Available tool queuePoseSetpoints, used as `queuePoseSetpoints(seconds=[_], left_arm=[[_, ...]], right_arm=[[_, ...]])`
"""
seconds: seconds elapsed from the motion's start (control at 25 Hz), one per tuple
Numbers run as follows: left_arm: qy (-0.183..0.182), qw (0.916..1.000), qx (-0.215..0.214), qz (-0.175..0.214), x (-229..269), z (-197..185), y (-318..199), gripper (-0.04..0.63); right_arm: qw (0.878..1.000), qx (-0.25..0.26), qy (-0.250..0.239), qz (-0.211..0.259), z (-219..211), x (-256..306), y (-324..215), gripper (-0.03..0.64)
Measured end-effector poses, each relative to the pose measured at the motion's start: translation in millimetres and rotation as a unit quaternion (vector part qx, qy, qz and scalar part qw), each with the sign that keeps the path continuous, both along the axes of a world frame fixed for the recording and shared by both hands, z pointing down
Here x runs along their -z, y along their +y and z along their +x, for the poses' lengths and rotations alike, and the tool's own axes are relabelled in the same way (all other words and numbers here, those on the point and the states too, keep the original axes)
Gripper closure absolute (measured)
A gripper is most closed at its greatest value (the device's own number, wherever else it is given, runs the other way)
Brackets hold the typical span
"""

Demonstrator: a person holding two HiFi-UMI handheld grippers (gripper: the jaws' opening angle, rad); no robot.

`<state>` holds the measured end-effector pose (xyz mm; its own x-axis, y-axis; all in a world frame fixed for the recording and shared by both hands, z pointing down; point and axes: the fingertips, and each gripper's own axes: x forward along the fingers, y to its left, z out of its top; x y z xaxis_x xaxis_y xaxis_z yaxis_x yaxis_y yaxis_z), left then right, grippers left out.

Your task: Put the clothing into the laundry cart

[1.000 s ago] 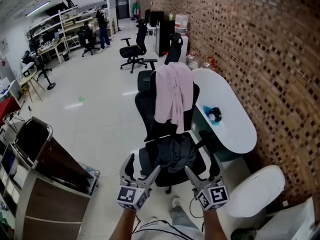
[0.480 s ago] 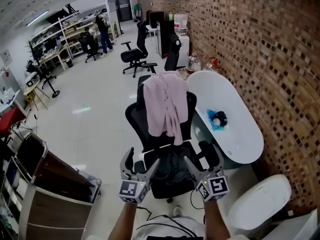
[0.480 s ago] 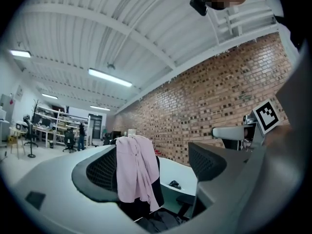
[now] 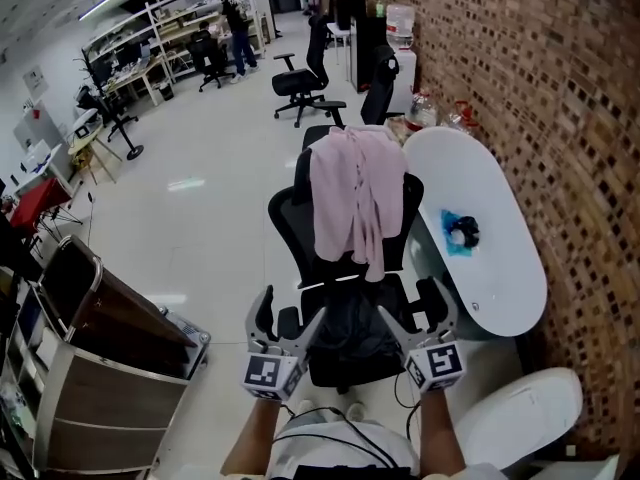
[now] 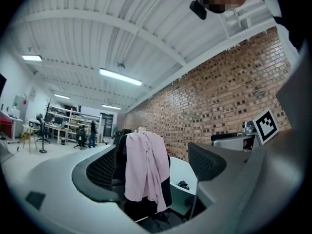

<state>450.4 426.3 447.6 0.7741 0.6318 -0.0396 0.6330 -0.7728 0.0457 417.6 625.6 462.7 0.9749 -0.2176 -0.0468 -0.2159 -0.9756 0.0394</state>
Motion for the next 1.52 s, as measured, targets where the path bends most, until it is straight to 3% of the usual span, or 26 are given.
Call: queuePoseSetpoints(seconds=[0.4, 0.56, 0.72, 0.96, 1.12, 1.52], left_arm=[[0.002, 0.9992, -0.037, 0.015, -17.5, 19.0, 0.0, 0.160], [-0.022, 0.9994, -0.028, 0.001, -23.8, 24.2, -3.7, 0.161], [-0.032, 0.9982, -0.041, 0.030, -59.8, 26.6, -10.1, 0.161], [-0.089, 0.9939, -0.060, 0.022, -102.5, 34.6, -5.6, 0.160], [-0.098, 0.9896, -0.095, 0.047, -143.6, 42.0, 5.3, 0.160], [-0.174, 0.9742, -0.131, 0.058, -248.0, 67.1, 34.5, 0.160]], right_arm=[[1.000, 0.013, -0.020, 0.006, 16.5, -8.5, -35.8, 0.129], [0.999, 0.011, -0.044, 0.011, 20.9, -30.1, -41.4, 0.129], [0.996, 0.009, -0.082, 0.020, 23.0, -59.7, -42.8, 0.129], [0.989, -0.008, -0.146, 0.013, 27.6, -121.7, -39.9, 0.129], [0.978, -0.019, -0.207, 0.001, 30.7, -188.7, -34.0, 0.129], [0.939, -0.016, -0.343, 0.016, 50.8, -369.8, -19.0, 0.129]])
